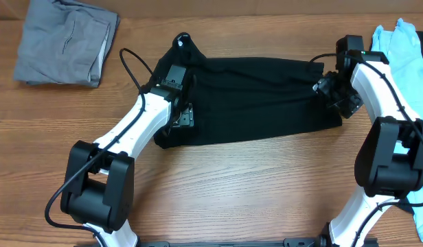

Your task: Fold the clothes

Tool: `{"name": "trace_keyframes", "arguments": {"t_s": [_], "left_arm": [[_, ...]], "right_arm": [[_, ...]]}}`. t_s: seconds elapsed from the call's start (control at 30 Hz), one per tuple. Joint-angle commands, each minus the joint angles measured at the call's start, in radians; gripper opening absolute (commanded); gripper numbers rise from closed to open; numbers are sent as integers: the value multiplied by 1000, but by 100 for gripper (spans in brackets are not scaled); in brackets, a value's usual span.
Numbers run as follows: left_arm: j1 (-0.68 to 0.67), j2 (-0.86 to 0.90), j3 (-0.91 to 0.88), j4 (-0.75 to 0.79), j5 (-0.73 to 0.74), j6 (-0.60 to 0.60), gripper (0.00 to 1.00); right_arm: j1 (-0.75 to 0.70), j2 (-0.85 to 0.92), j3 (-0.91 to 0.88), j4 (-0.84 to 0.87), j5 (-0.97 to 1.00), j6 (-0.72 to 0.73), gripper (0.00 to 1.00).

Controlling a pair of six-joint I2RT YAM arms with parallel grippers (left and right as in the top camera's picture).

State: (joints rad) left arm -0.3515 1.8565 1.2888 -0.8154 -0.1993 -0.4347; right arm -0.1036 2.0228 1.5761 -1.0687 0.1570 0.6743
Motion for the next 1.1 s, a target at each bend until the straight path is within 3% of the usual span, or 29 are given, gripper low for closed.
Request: {"name": "trace_keyframes", "arguments": {"t_s": [0.0,0.17,0.27,0.37,0.6,0.73,1.07], "left_arm": [[6,6,140,4,-21,49,92],[27,6,293,58,-21,121,95],[64,8,341,133,6,134,79],[120,24,377,194,140,150,78],[211,162,495,224,428,279,84],[207,266,548,278,430,304,85],[194,510,587,639,436,225,81]], "right_arm": [[-5,3,66,2,5,-43,89],[-5,3,177,48,-89,-161,97],[-5,3,194,142,-201,-227,100],[-5,11,193,203,-312,-290,99],[-5,36,193,275,-316,-289,99],[-5,49,193,292,-316,-285,99],[-4,55,190,233,-315,-286,100]]}}
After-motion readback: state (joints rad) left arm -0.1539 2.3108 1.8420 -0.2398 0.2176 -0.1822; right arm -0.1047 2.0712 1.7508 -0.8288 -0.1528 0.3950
